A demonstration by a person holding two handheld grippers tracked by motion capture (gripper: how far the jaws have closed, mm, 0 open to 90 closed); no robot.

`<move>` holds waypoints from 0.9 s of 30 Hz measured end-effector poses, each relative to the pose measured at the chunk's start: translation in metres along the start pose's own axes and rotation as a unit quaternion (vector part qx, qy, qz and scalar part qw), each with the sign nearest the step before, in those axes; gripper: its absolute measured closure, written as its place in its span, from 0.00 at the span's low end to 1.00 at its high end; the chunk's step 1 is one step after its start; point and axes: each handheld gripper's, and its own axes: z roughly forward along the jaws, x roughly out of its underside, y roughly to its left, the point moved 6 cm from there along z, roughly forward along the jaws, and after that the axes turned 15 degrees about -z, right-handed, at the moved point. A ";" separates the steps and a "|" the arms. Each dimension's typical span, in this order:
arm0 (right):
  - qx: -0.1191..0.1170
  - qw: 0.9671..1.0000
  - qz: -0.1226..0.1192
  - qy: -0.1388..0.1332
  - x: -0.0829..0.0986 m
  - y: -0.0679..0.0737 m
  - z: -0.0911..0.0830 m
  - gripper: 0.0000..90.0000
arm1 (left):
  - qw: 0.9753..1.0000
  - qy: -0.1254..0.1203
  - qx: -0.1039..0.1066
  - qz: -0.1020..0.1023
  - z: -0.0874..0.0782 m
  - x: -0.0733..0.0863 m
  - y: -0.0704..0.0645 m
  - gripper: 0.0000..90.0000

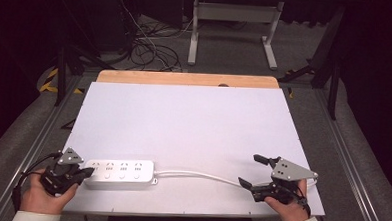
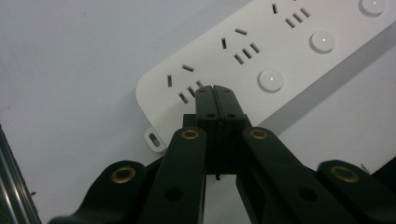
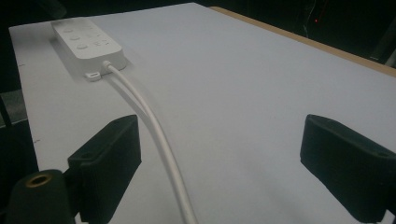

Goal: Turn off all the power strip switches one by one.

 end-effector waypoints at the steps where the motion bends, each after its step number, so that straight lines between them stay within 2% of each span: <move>1: 0.000 1.000 -0.002 0.000 0.000 0.000 0.000 0.14 | 1.000 0.004 0.001 0.001 0.002 0.000 0.000 1.00; 12: 0.000 1.000 -0.003 0.003 0.000 0.000 0.000 0.14 | 1.000 0.006 -0.003 0.006 0.007 0.000 -0.001 1.00; 27: -0.001 1.000 -0.001 0.000 0.000 0.001 0.000 0.14 | 1.000 0.008 -0.004 -0.004 0.010 0.000 -0.002 1.00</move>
